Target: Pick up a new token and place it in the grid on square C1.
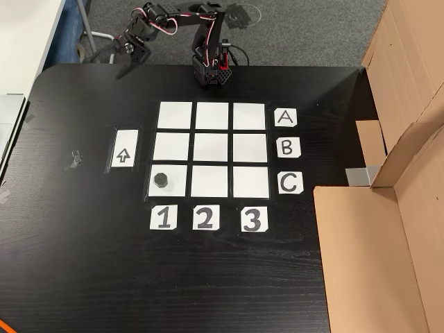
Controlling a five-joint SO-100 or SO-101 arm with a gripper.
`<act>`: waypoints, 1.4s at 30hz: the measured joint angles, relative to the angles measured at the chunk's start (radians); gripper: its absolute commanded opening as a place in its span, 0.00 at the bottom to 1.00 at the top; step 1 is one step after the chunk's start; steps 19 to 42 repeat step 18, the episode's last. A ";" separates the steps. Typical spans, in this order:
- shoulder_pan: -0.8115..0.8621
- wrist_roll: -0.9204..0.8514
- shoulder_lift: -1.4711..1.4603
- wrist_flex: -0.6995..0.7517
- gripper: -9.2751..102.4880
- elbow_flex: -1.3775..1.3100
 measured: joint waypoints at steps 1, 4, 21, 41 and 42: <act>0.018 0.000 0.032 0.000 0.45 0.029; 0.074 0.000 0.126 0.000 0.42 0.120; 0.256 -0.066 0.500 0.000 0.29 0.568; 0.256 -0.066 0.500 0.000 0.29 0.568; 0.256 -0.066 0.500 0.000 0.29 0.568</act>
